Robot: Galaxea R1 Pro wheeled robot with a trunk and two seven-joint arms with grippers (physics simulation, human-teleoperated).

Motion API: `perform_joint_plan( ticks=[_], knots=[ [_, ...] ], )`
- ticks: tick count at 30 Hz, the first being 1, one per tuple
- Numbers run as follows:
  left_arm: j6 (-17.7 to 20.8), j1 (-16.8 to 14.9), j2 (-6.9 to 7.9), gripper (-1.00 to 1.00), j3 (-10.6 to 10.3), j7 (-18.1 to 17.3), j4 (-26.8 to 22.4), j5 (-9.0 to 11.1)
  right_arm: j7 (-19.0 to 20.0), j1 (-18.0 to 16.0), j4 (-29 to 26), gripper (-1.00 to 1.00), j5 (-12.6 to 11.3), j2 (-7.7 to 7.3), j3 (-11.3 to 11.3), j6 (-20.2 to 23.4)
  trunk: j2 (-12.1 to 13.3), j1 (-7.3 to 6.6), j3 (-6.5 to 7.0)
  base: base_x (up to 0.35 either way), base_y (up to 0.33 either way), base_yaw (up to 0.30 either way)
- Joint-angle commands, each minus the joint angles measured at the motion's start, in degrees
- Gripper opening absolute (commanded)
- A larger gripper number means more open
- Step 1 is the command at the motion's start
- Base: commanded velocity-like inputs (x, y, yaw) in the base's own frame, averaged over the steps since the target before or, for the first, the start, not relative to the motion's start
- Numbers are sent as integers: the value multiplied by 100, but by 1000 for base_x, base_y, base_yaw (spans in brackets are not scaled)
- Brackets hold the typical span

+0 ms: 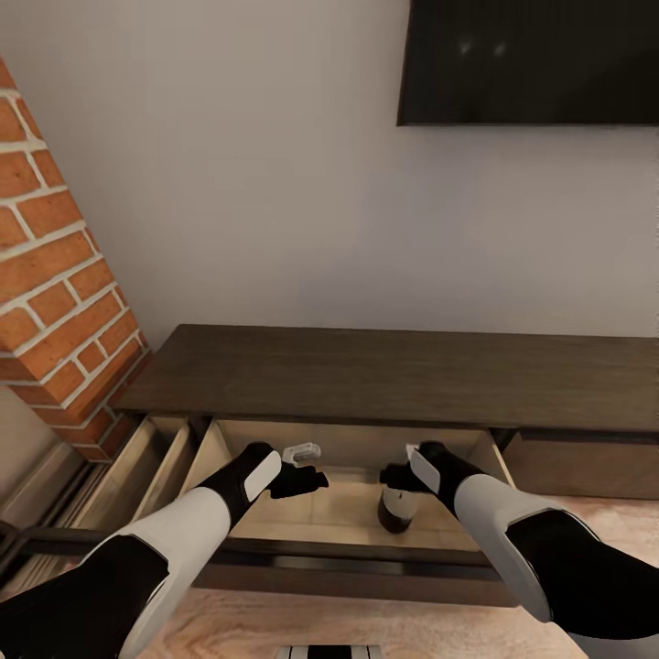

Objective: Place each of the two pumpkins and all three candles from the living room inside a cabinet in the living room (use any cabinet), then make sure every cabinet is closed, and position the cauldron so it is next to a table in the living room.

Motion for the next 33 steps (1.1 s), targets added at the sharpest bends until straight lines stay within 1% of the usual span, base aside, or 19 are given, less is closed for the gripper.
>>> perform_joint_plan(
  ticks=[1, 11, 13, 15, 17, 22, 33],
  knots=[
    [16, -3, 4, 100, -39, 30, -7, 53, -40, 0, -11, 100, -61, 0, 35, 27, 0, -3, 18, 0, 0, 0],
    [81, -4, 4, 100, -45, 36, -7, 53, -63, 0, -11, 100, -61, 8, 35, 91, 13, -29, 240, 0, 0, 0],
    [376, -3, 4, 100, -47, 48, -7, 53, -152, 0, -13, 100, -61, 7, 30, 541, 16, -34, 284, 0, 0, 0],
    [532, -3, 4, 100, -43, 53, -12, 55, -293, 0, -17, 100, -64, 8, 24, 815, 19, -39, 328, 0, 0, 0],
    [625, -3, 4, 100, -40, 61, -9, 60, -416, 0, -19, 100, -68, 26, 20, 1020, 21, -44, 373, 0, 0, 0],
    [673, -3, 4, 100, -39, 66, -7, 62, -471, 0, -20, 100, -70, 49, 9, 1305, 28, -57, 483, 0, 0, 0],
    [689, -3, 4, 100, -39, 54, -1, 62, -461, 0, -20, 100, -77, 52, 1, 1393, 43, -86, 727, 0, 0, 0]
  ],
)
